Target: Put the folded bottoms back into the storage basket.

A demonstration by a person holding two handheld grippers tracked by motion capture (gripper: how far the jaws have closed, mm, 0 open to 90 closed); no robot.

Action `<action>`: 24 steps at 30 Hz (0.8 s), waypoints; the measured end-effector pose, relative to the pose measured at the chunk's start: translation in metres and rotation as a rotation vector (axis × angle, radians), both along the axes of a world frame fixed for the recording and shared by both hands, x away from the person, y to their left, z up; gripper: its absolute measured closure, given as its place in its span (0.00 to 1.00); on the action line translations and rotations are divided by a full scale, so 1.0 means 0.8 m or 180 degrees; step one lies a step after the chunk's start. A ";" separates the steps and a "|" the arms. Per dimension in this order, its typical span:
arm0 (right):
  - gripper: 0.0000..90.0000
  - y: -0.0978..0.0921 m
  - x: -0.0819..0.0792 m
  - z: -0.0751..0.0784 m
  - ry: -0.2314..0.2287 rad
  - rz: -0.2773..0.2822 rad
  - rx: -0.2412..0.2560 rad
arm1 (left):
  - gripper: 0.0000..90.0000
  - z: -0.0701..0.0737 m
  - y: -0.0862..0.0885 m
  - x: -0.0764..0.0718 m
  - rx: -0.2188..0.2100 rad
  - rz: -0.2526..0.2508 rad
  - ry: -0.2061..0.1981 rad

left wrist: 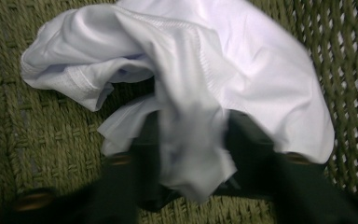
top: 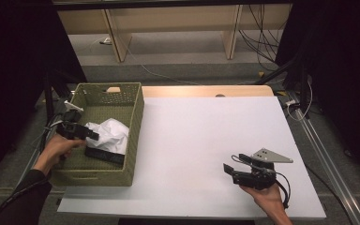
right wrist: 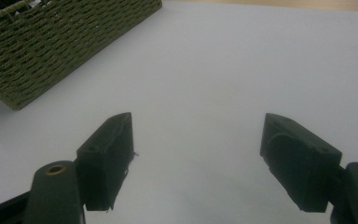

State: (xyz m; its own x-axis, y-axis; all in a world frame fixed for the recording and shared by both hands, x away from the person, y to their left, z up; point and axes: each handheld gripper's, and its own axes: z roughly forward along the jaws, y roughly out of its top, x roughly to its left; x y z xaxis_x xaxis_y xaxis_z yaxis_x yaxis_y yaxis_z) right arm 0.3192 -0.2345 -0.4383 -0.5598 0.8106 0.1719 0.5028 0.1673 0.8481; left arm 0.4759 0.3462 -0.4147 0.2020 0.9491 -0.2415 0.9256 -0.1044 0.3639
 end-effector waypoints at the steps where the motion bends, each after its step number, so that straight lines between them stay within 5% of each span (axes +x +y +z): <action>1: 0.30 0.000 0.000 0.000 0.0001 -0.0001 -0.0001 | 0.80 0.000 0.000 -0.001 0.0004 -0.0012 0.0001; 5: 0.30 -0.001 0.000 0.000 -0.0003 0.0000 0.0008 | 0.91 0.003 -0.002 -0.004 0.0014 -0.0108 0.0064; 14: 0.30 0.000 0.001 -0.001 0.0008 -0.0005 0.0000 | 0.92 0.024 0.009 -0.018 -0.0095 -0.0261 0.0185; 16: 0.30 0.000 0.001 -0.001 0.0013 -0.0008 -0.0002 | 0.92 0.027 0.011 -0.021 -0.0034 -0.0308 0.0228; 24: 0.30 0.000 0.001 -0.001 0.0006 -0.0004 -0.0004 | 0.91 0.011 0.016 -0.018 0.0016 -0.0253 0.0383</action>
